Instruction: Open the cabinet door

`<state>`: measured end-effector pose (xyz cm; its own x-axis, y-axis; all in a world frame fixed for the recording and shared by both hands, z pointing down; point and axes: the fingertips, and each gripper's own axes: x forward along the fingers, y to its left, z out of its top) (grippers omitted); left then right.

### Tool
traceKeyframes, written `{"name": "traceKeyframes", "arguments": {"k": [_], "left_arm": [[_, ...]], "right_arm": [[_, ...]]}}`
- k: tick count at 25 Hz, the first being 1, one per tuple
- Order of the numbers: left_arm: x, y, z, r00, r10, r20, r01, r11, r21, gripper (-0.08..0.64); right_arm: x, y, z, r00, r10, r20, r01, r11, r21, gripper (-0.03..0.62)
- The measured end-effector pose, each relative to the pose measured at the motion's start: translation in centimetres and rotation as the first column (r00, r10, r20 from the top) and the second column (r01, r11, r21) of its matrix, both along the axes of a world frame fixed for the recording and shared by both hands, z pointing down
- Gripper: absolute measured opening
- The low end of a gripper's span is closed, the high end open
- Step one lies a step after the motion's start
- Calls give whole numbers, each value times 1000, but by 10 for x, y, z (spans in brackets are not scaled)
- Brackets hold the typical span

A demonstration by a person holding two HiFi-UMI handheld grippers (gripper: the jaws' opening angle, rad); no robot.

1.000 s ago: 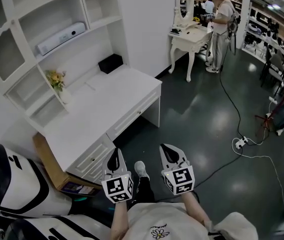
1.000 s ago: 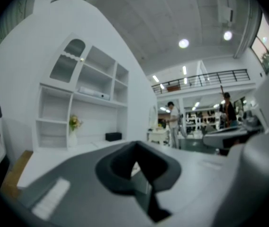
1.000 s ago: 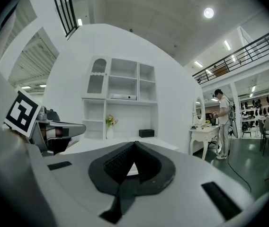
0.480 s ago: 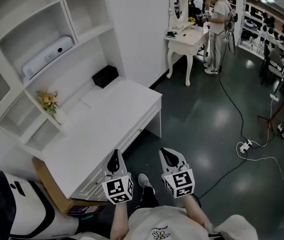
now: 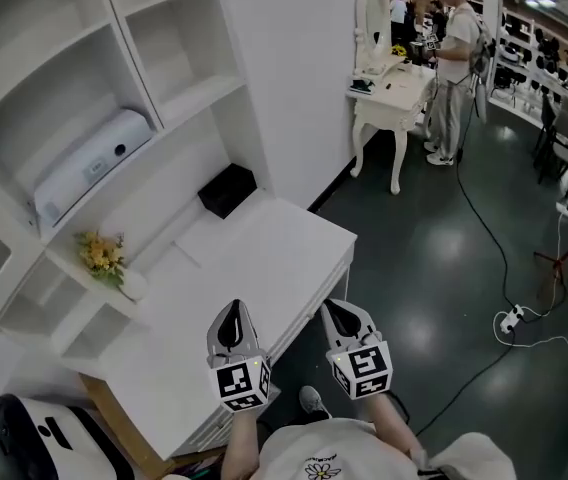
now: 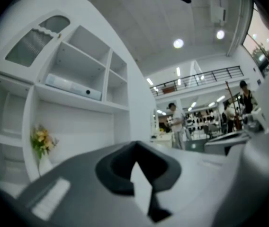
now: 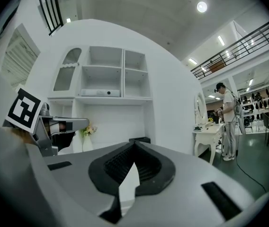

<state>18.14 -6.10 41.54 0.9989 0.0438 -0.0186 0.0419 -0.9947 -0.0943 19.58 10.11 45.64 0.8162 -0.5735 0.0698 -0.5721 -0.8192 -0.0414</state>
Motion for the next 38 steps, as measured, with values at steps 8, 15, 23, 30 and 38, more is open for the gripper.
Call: {"name": "traceKeyframes", "arguments": {"k": [8, 15, 23, 30, 38], "left_arm": [[46, -78, 1, 991, -135, -24, 134, 990, -35, 6], [33, -135, -1, 941, -338, -25, 336, 941, -47, 6], [-13, -199, -14, 727, -685, -50, 681, 729, -72, 6], [-62, -207, -17, 460, -886, -53, 881, 463, -95, 6], [-119, -181, -16, 194, -980, -39, 975, 197, -99, 6]], "right_arm": [[71, -85, -7, 991, -132, -31, 132, 991, -3, 0], [92, -164, -19, 930, -363, -55, 364, 931, 6, -1], [87, -279, -33, 684, -725, -83, 726, 687, -30, -1], [54, -334, -50, 395, -910, -127, 908, 407, -96, -1], [6, -347, -56, 144, -970, -198, 962, 184, -202, 0]]}}
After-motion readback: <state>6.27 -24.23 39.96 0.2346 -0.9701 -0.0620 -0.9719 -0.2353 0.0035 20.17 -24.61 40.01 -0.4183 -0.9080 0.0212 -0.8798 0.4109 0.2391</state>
